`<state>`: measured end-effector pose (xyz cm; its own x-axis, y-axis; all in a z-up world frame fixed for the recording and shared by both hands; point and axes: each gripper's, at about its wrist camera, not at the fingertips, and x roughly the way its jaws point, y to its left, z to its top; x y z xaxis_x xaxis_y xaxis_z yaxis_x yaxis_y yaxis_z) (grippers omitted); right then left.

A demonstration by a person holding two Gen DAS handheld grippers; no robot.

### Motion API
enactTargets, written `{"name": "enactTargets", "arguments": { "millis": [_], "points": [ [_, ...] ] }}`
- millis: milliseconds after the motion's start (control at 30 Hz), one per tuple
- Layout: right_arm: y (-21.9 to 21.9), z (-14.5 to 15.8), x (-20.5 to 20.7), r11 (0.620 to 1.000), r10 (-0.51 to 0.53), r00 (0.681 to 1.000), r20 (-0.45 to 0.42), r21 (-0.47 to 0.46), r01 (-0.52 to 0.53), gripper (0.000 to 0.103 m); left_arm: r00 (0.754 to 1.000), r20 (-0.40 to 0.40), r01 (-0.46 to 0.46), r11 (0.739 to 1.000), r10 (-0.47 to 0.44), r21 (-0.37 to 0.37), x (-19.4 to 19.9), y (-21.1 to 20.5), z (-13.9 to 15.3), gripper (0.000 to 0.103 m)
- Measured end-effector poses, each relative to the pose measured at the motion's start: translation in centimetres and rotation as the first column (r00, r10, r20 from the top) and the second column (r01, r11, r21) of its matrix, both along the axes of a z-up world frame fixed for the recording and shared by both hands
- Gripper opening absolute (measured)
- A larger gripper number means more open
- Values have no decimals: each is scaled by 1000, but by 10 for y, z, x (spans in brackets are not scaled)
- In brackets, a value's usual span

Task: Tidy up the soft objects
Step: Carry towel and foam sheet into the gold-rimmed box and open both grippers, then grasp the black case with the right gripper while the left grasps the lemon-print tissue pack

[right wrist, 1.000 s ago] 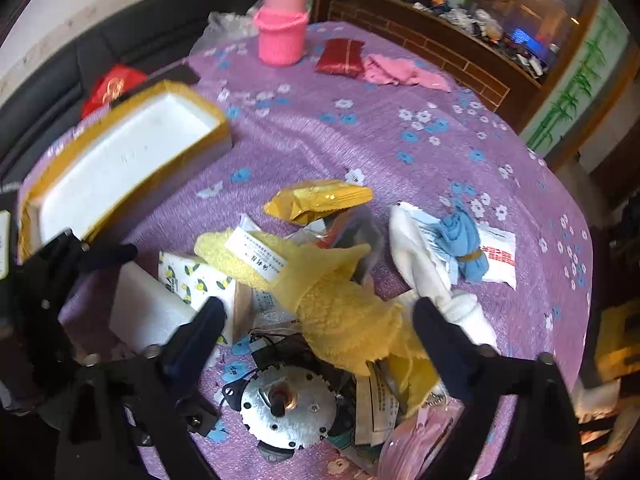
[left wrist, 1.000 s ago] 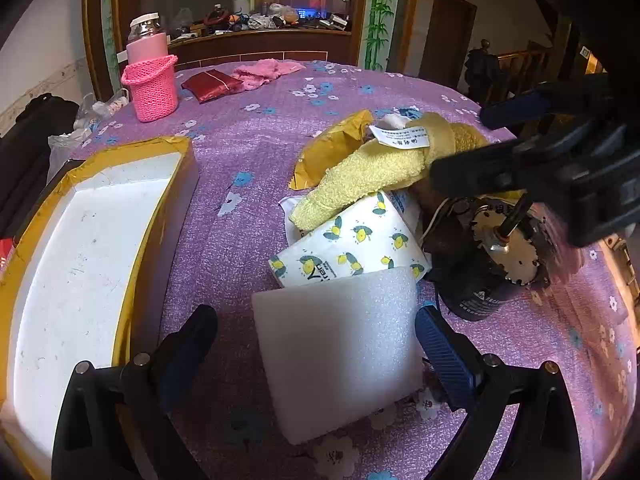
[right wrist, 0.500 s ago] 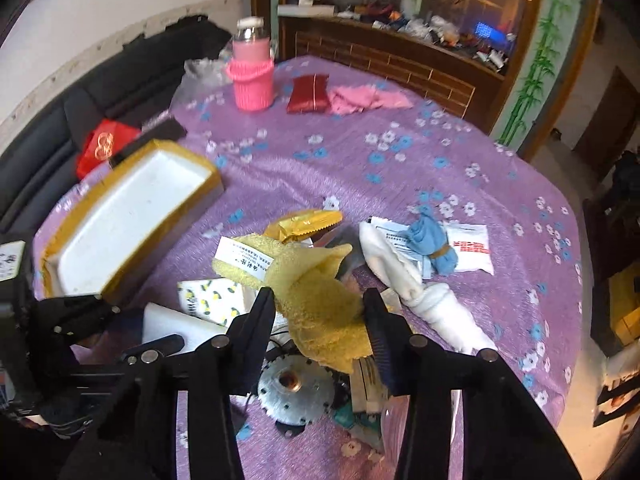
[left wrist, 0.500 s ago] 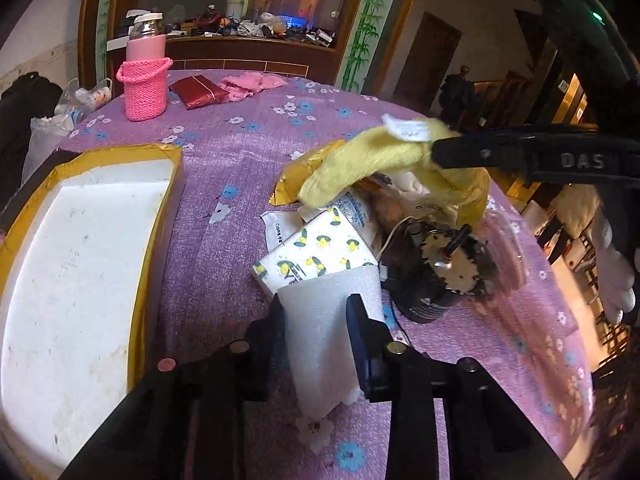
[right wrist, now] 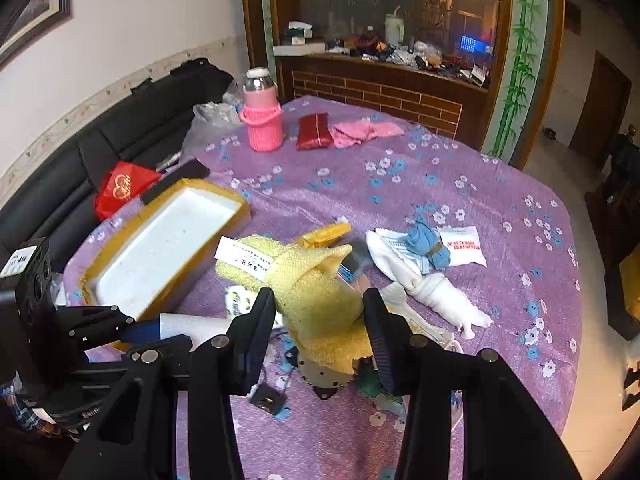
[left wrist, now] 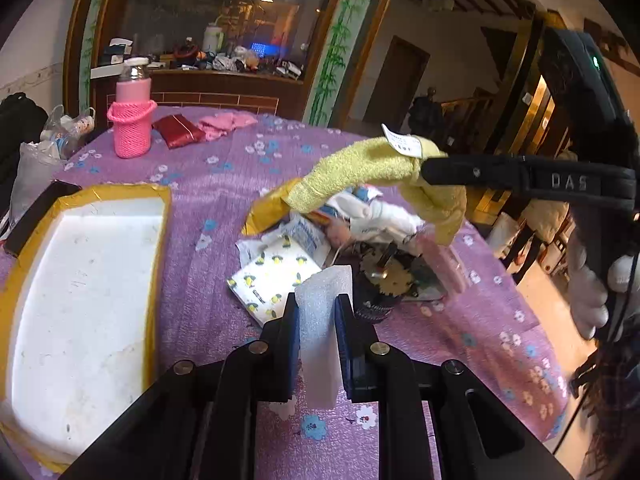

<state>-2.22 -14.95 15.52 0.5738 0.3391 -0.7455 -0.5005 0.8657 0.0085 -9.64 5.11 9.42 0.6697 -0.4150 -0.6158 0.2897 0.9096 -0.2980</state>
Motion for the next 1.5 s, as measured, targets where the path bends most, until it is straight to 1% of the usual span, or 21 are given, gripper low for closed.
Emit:
{"name": "enactTargets", "arguments": {
  "millis": [67, 133, 200, 267, 367, 467, 533, 667, 700, 767, 833, 900, 933, 1000, 1033, 1067, 1100, 1167, 1333, 1400, 1500],
  "points": [
    [5, 6, -3, 1000, 11, 1000, 1, 22, -11, 44, 1000, 2, -18, 1000, 18, -25, -2, 13, 10, 16],
    [12, 10, -2, 998, 27, 1000, -10, 53, -26, 44, 999, 15, -49, 998, 50, -28, -3, 31, 21, 16],
    [23, 13, 2, 994, 48, 998, -31, 101, -45, 44, 996, 27, -82, 996, 83, -19, -2, 48, 29, 16],
    [40, 14, 9, 984, 77, 994, -71, 168, -64, 44, 989, 36, -143, 990, 143, 5, 5, 73, 35, 16],
    [65, 9, 22, 963, 107, 984, -140, 259, -68, 44, 975, 20, -223, 974, 223, 24, 21, 108, 35, 16],
    [94, -5, 41, 939, 124, 966, -226, 340, -41, 44, 957, -20, -287, 957, 288, 25, 42, 139, 23, 16],
    [113, -18, 56, 913, 136, 943, -302, 407, -1, 44, 947, -52, -317, 948, 318, 27, 58, 155, 11, 16],
    [146, -53, 87, 831, 178, 865, -470, 543, 124, 45, 932, -85, -348, 936, 352, 56, 85, 169, -11, 16],
    [153, -62, 94, 811, 184, 844, -503, 564, 159, 45, 930, -86, -354, 933, 358, 62, 90, 173, -14, 16],
    [164, -73, 102, 787, 191, 817, -544, 582, 204, 45, 925, -87, -362, 929, 369, 81, 100, 175, -20, 17],
    [175, -87, 109, 785, 167, 802, -573, 570, 243, 45, 921, -92, -370, 924, 378, 93, 109, 178, -24, 17],
    [185, -101, 117, 795, 138, 790, -598, 542, 271, 45, 920, -93, -373, 923, 382, 96, 112, 179, -27, 19],
    [187, -106, 121, 803, 121, 789, -602, 527, 280, 46, 920, -96, -372, 923, 381, 97, 114, 180, -29, 23],
    [189, -113, 126, 832, 61, 802, -594, 474, 288, 48, 918, -103, -375, 922, 384, 94, 116, 182, -31, 41],
    [191, -115, 128, 847, 32, 812, -583, 447, 288, 49, 916, -107, -378, 922, 386, 84, 114, 183, -31, 55],
    [190, -115, 130, 857, 16, 819, -574, 430, 284, 55, 915, -108, -382, 921, 388, 71, 113, 185, -31, 61],
    [190, -114, 131, 864, 2, 827, -563, 417, 281, 61, 915, -107, -385, 921, 390, 60, 111, 188, -30, 61],
    [187, -107, 131, 877, -25, 854, -519, 399, 268, 65, 912, -107, -393, 919, 395, 43, 107, 192, -28, 62],
    [160, -74, 112, 903, -43, 920, -390, 379, 203, 65, 903, -122, -414, 910, 413, 14, 94, 199, -20, 64],
    [141, -61, 101, 910, -59, 939, -340, 367, 190, 68, 907, -115, -409, 913, 406, 1, 85, 196, -14, 67],
    [98, -47, 80, 907, -108, 954, -281, 365, 210, 74, 925, -81, -374, 927, 371, -18, 73, 181, -2, 73]
  ]
}}
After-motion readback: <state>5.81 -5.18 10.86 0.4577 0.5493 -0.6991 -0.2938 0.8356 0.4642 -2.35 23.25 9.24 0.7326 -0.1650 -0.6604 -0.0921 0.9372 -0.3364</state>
